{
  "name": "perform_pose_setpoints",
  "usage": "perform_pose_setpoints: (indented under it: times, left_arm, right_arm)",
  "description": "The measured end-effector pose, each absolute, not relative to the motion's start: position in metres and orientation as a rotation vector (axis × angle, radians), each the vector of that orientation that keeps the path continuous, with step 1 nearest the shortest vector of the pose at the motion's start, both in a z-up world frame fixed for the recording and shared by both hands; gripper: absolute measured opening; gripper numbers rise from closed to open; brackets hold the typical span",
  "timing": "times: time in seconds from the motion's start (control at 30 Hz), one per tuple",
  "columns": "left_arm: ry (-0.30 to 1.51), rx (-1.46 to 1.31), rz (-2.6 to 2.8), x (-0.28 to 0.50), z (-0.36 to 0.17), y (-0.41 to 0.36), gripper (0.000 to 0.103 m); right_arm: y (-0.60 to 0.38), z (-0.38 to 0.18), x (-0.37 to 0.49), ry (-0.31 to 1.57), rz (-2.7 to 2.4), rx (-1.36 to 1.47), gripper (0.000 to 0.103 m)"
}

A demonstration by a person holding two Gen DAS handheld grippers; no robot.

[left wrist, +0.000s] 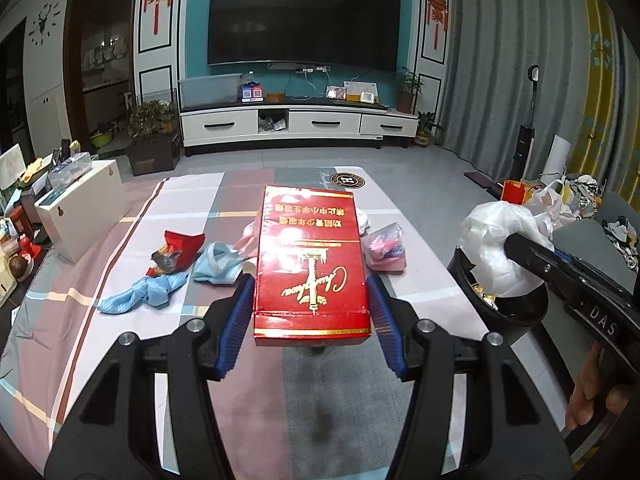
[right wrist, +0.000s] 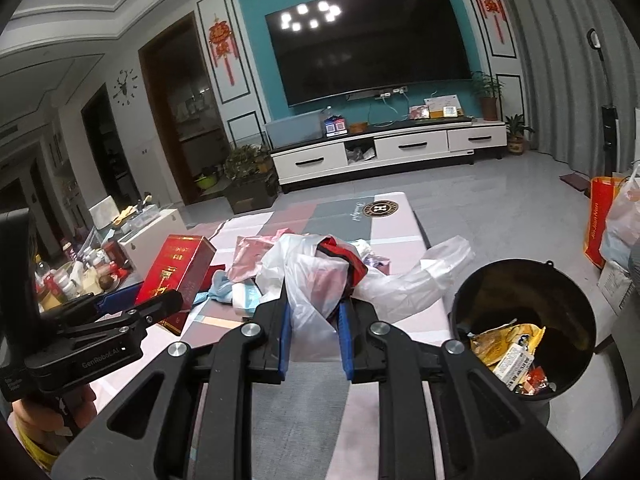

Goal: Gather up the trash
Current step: 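Carry the red box and white bag to the bucket and release both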

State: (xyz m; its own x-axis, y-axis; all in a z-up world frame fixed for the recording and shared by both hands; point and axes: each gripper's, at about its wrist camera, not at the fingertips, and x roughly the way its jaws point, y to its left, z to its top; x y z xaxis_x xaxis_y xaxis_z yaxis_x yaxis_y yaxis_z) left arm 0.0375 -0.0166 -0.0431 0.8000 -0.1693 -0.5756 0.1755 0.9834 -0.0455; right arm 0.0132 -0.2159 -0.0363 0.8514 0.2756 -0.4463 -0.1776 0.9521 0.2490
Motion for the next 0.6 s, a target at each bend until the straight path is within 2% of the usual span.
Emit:
perform_pose_setpoints:
  times: [0.6]
  left_arm:
    - [0.583, 0.117, -0.287, 0.045, -0.033, -0.119, 0.058]
  right_arm:
    - [-0.293, -0.043, -0.004, 0.484, 0.073, 0.283, 0.021]
